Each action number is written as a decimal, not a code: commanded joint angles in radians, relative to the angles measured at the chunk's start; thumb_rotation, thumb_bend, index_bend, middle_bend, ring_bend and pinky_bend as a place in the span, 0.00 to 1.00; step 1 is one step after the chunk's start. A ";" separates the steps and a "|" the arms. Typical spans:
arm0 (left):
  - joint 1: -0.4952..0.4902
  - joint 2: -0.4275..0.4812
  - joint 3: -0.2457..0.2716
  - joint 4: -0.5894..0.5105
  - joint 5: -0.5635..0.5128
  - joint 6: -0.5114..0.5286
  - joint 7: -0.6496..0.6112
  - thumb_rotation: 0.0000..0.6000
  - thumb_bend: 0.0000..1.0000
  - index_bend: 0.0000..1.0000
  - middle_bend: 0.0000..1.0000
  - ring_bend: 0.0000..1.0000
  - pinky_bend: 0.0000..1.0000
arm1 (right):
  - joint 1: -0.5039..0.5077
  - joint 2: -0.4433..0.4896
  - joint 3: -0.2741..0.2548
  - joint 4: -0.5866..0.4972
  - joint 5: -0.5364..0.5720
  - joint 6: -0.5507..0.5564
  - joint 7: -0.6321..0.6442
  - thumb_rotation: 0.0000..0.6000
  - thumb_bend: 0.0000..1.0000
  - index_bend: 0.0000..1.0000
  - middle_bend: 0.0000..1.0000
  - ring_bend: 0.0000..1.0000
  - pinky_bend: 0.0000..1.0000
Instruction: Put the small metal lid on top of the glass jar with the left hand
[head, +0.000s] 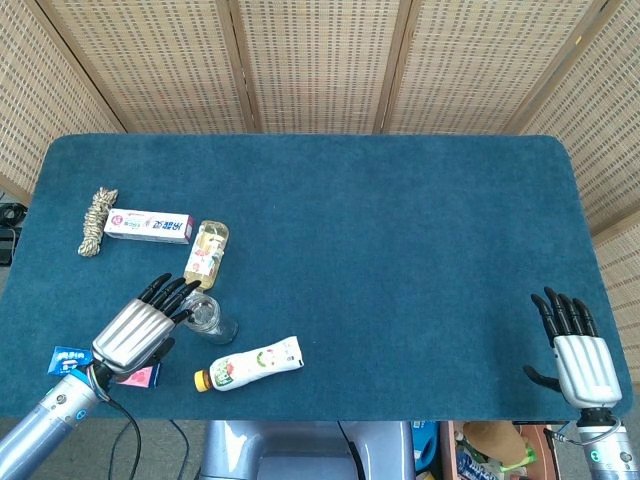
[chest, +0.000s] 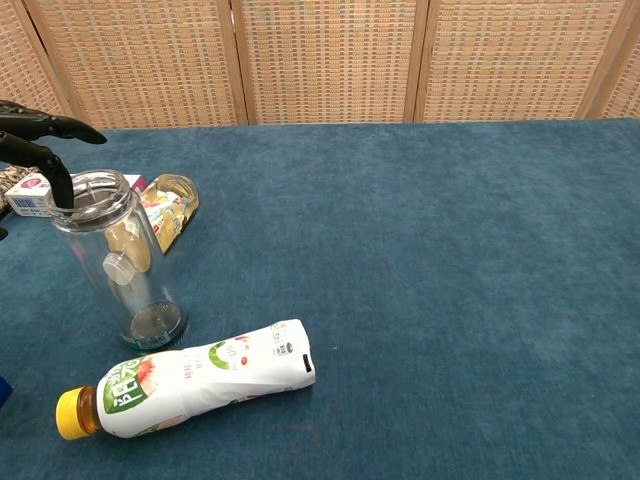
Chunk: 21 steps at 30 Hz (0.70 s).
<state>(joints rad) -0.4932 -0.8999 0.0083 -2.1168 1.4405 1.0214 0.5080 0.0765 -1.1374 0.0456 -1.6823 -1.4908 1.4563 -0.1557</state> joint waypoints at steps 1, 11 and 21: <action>0.001 -0.001 -0.002 -0.001 0.000 0.005 0.003 1.00 0.48 0.34 0.00 0.00 0.00 | 0.000 0.000 0.000 0.000 -0.001 0.000 0.000 1.00 0.02 0.00 0.00 0.00 0.03; 0.001 -0.007 -0.002 -0.005 0.012 0.012 0.001 1.00 0.48 0.34 0.00 0.00 0.00 | -0.001 0.000 0.000 0.000 -0.001 0.002 0.002 1.00 0.02 0.00 0.00 0.00 0.03; -0.001 -0.005 -0.002 -0.009 0.004 0.010 0.008 1.00 0.48 0.34 0.00 0.00 0.00 | 0.000 0.001 0.000 -0.001 -0.001 0.001 0.000 1.00 0.02 0.00 0.00 0.00 0.03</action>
<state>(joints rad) -0.4939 -0.9044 0.0060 -2.1261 1.4449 1.0318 0.5156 0.0762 -1.1368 0.0455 -1.6836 -1.4921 1.4569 -0.1554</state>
